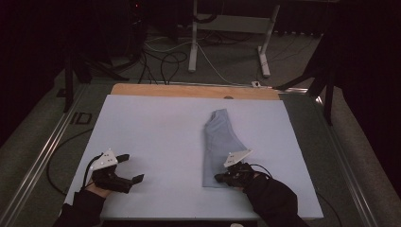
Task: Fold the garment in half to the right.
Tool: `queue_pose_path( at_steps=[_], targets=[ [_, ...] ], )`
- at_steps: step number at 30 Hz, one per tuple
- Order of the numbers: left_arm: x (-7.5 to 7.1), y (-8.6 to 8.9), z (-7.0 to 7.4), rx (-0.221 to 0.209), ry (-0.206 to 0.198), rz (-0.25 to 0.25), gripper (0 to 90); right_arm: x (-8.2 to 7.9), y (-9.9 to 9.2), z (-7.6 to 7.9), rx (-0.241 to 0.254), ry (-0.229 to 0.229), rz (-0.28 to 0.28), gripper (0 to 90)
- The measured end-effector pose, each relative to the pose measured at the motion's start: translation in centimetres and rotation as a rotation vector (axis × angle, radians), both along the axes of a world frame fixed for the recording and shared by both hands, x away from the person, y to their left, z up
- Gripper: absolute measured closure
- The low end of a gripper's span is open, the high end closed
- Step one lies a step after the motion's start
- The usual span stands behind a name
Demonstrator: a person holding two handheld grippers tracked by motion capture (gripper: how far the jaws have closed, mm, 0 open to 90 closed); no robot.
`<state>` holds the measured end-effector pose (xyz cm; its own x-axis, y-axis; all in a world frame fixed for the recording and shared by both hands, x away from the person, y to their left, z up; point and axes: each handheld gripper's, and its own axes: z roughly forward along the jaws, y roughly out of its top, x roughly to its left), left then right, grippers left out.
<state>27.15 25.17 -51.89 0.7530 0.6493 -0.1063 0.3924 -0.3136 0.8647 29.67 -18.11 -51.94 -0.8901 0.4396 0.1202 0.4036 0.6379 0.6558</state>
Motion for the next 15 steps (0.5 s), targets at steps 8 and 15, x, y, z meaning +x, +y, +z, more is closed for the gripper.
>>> queue_pose_path(
  at_steps=[8,15],
  targets=[
    [-0.1,0.2,0.1,-0.002,-0.006,0.007,0.3,0.3,-0.1,1.8,0.063,-0.037,-0.013,90.0],
    [-0.2,0.3,0.2,0.001,-0.01,0.011,0.3,0.6,-0.4,2.9,0.086,-0.067,-0.012,78.6]
  ],
)
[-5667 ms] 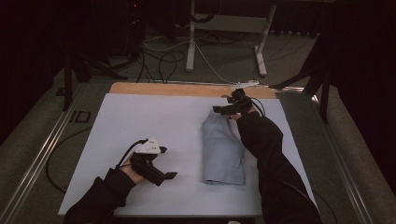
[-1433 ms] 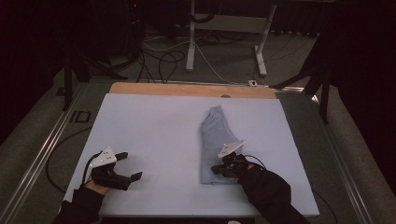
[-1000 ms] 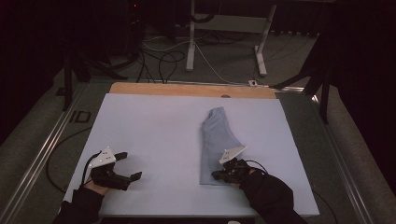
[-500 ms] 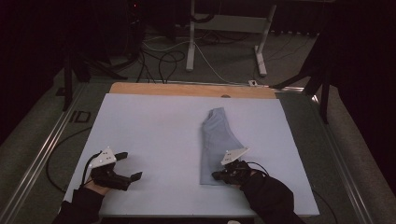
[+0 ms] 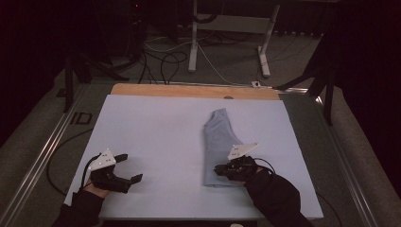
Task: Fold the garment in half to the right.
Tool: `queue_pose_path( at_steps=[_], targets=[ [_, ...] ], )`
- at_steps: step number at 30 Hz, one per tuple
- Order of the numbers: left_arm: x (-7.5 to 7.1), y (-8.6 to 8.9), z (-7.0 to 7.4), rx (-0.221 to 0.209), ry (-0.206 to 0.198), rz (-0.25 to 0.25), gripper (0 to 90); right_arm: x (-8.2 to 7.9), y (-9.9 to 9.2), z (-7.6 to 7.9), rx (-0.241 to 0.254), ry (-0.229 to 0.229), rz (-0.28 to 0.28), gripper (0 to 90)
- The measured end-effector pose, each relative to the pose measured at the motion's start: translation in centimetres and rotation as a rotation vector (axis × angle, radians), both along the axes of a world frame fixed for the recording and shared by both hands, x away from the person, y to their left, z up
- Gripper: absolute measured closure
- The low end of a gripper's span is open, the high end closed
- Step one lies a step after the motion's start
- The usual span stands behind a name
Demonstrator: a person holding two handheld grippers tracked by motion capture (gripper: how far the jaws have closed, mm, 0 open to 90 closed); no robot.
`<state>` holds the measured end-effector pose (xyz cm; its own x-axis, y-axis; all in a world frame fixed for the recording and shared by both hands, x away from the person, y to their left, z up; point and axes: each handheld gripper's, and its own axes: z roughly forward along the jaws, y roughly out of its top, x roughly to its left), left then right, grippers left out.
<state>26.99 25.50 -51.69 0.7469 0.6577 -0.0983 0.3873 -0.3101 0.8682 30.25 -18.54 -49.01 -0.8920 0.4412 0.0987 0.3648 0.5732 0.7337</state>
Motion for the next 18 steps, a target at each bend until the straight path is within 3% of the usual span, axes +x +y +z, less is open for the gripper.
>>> queue_pose_path(
  at_steps=[4,6,9,15,18],
  targets=[
    [0.0,0.0,0.0,-0.001,0.003,0.001,0.3,0.3,-0.1,0.7,0.011,-0.015,-0.002,70.9],
    [0.1,0.0,0.0,0.004,0.003,-0.002,0.3,0.6,-0.3,1.3,0.026,-0.023,-0.012,57.8],
    [0.1,0.1,0.0,-0.004,0.003,0.006,0.4,1.2,-0.4,1.5,0.048,-0.013,-0.028,45.7],
    [0.0,0.1,0.0,-0.002,0.003,0.005,0.3,1.7,-0.8,1.6,0.071,-0.011,-0.05,31.8],
    [0.1,0.1,0.0,-0.001,0.005,0.0,0.3,2.0,-1.1,1.8,0.08,-0.032,-0.059,14.7]
  ],
)
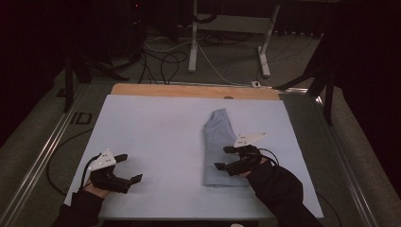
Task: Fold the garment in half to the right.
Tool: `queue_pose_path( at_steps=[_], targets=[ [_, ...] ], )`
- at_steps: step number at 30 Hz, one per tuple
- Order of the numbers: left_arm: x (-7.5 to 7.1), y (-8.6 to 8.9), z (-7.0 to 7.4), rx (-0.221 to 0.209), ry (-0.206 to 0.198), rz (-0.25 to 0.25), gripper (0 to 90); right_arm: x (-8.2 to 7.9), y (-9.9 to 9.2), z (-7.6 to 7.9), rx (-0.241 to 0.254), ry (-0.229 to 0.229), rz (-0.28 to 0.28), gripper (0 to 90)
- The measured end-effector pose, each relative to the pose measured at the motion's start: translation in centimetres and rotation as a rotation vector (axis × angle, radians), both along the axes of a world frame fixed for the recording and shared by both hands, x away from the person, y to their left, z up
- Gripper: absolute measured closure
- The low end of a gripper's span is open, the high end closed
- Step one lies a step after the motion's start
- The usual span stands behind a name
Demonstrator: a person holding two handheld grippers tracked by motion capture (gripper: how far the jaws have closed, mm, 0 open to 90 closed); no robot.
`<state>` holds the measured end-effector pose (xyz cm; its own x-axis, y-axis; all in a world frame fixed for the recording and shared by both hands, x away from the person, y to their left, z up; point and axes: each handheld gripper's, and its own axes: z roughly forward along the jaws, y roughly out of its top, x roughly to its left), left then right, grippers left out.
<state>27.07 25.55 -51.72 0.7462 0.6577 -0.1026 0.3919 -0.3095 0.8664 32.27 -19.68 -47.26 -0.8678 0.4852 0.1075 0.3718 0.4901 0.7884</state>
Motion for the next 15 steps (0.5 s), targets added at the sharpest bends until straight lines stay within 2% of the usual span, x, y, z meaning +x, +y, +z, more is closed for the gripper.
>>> queue_pose_path(
  at_steps=[3,7,15],
  targets=[
    [0.0,0.0,0.0,0.002,0.0,-0.001,0.3,0.3,-0.4,0.1,0.028,0.009,0.003,9.4],
    [0.0,0.1,0.0,-0.002,0.001,0.002,0.3,0.5,-0.9,0.3,0.044,0.004,-0.007,9.2],
    [-0.1,0.1,0.0,0.003,-0.001,-0.002,0.3,0.3,-2.2,0.2,0.041,-0.044,-0.052,9.2]
  ],
)
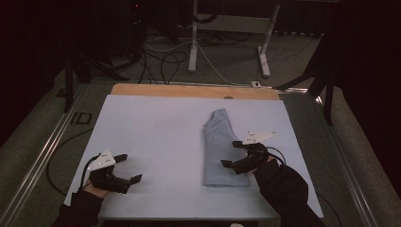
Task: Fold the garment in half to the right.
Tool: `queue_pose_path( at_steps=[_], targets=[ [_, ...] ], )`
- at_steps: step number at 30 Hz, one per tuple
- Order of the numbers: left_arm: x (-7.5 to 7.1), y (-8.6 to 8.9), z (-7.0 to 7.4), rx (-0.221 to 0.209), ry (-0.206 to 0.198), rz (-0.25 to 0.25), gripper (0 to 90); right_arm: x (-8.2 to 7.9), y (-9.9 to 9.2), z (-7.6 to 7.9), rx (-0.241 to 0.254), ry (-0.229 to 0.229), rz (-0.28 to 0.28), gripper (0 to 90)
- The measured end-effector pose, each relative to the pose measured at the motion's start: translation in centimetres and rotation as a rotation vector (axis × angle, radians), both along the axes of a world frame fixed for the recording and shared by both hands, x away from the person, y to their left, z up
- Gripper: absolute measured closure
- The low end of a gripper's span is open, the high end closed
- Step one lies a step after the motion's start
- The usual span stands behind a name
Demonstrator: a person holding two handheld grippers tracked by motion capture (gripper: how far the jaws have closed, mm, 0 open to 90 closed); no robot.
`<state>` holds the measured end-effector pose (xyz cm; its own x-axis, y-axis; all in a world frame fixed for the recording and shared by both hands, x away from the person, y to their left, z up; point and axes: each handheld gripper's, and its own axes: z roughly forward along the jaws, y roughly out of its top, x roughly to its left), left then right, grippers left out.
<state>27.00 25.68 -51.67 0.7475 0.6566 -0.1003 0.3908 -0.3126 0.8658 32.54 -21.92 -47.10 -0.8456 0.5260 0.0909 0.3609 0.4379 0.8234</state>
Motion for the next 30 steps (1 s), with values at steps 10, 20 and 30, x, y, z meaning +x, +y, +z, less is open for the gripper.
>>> queue_pose_path(
  at_steps=[10,20,30],
  targets=[
    [-0.1,-0.1,0.0,0.009,-0.001,-0.006,0.4,-1.0,-2.3,-1.1,-0.013,-0.024,-0.048,9.2],
    [-0.2,-0.1,0.1,0.014,-0.003,-0.001,0.3,-2.4,-4.9,-2.9,-0.005,-0.007,-0.12,9.2],
    [-0.2,-0.1,0.1,0.013,-0.003,-0.001,0.4,-3.9,-6.4,-4.1,-0.009,-0.015,-0.177,9.2]
  ],
)
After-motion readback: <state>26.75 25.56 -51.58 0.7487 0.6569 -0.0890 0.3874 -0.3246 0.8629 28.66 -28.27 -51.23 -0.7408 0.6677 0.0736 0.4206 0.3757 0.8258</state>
